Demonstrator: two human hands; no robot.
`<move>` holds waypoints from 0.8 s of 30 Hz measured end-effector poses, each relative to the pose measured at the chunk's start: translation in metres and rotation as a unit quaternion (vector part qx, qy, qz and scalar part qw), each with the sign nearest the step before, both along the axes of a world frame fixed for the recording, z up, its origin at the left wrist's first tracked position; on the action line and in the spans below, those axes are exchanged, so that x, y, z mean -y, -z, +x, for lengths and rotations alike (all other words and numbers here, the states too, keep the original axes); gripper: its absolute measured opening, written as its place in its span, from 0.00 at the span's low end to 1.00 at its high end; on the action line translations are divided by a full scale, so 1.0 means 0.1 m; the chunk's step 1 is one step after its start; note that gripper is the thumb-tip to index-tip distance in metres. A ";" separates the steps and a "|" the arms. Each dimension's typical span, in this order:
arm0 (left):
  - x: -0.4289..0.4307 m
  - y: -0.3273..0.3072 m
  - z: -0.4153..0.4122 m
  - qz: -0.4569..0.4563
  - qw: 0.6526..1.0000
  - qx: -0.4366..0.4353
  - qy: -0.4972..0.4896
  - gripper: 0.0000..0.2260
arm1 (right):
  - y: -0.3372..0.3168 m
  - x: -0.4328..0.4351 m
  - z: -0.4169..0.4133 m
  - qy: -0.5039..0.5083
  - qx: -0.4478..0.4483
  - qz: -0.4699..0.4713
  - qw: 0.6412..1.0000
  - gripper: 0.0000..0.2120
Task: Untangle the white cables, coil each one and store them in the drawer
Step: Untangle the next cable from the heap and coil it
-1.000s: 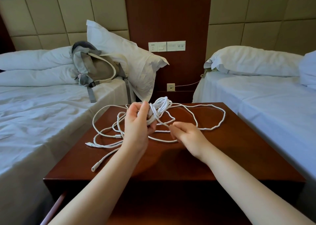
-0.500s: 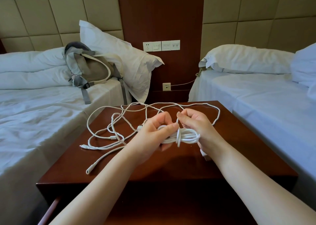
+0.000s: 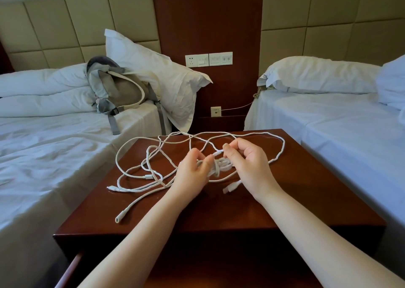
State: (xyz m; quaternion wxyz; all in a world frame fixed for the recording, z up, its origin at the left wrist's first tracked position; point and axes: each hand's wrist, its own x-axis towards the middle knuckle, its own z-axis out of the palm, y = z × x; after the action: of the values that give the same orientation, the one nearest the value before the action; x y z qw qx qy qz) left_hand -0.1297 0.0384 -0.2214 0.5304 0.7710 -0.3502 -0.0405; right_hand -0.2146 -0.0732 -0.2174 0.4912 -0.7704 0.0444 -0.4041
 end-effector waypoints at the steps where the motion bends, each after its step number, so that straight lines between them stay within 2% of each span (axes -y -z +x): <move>1: 0.00 0.01 0.02 -0.027 0.999 -0.024 -0.019 0.09 | 0.00 -0.02 0.00 -0.007 -0.002 -0.013 1.000 0.11; 5: -0.03 0.00 0.10 -0.125 0.982 -0.116 -0.087 0.10 | 0.05 -0.16 0.00 -0.079 -0.028 -0.049 0.995 0.12; 7: -0.05 -0.02 0.12 -0.161 0.972 -0.145 -0.089 0.10 | 0.10 -0.18 0.02 -0.093 -0.050 -0.102 0.989 0.10; 10: -0.07 -0.11 0.12 -0.223 0.956 -0.179 -0.060 0.12 | 0.16 -0.12 0.05 -0.080 -0.082 -0.189 0.975 0.07; 13: -0.08 -0.19 0.09 -0.268 0.943 -0.198 -0.003 0.13 | 0.18 -0.07 0.06 -0.036 -0.075 -0.254 0.964 0.05; 16: -0.13 -0.23 0.09 -0.306 0.922 -0.220 0.086 0.14 | 0.15 -0.03 0.06 -0.007 -0.106 -0.269 0.957 0.09; 18: -0.17 -0.28 0.08 -0.309 0.913 -0.213 0.156 0.12 | 0.13 0.04 0.05 0.004 -0.148 -0.265 0.953 0.13; 20: -0.20 -0.32 0.07 -0.295 0.910 -0.206 0.206 0.11 | 0.12 0.13 0.04 0.000 -0.148 -0.235 0.961 0.15; 24: -0.20 -0.27 0.01 -0.182 0.936 -0.173 0.247 0.12 | 0.11 0.27 -0.02 -0.008 -0.112 -0.147 0.983 0.15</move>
State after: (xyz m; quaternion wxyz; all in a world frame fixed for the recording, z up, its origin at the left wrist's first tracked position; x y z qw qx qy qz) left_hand -0.1292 0.0580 -0.1947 0.6872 0.5319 -0.4334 -0.2387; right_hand -0.2164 -0.1004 -0.2287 0.3674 -0.8751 0.0330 -0.3134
